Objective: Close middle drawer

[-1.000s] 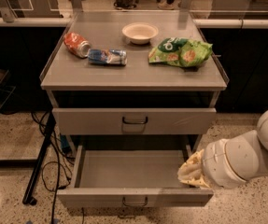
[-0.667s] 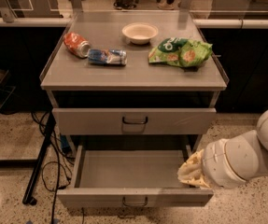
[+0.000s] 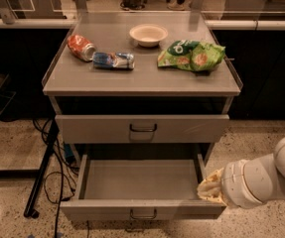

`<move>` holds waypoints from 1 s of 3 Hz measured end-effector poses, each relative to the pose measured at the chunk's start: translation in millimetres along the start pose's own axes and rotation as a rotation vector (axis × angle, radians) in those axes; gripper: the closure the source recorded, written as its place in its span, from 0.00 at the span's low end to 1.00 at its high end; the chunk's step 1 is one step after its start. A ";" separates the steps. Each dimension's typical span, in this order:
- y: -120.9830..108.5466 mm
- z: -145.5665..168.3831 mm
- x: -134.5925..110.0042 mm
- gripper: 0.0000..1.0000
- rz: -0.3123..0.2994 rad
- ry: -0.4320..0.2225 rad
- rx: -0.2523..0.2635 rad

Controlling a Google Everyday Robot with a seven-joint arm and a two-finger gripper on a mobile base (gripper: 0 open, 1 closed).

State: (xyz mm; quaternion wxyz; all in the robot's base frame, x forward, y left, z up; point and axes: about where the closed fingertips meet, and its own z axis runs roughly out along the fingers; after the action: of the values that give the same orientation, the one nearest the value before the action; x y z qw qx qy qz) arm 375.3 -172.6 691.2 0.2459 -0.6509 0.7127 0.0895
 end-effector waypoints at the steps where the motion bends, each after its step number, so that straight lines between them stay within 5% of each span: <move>1: -7.2 21.9 42.8 1.00 0.019 -0.018 0.047; 2: -12.7 47.9 71.0 1.00 0.020 -0.074 0.063; 3: -6.6 88.0 68.5 1.00 0.004 -0.156 0.009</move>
Offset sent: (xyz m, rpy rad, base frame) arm 0.0356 -0.0629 -0.1202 0.1551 -0.0805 -0.0258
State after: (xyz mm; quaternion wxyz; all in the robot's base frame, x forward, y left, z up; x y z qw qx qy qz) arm 400.2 -194.7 584.6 0.3032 -0.6396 0.6930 0.1372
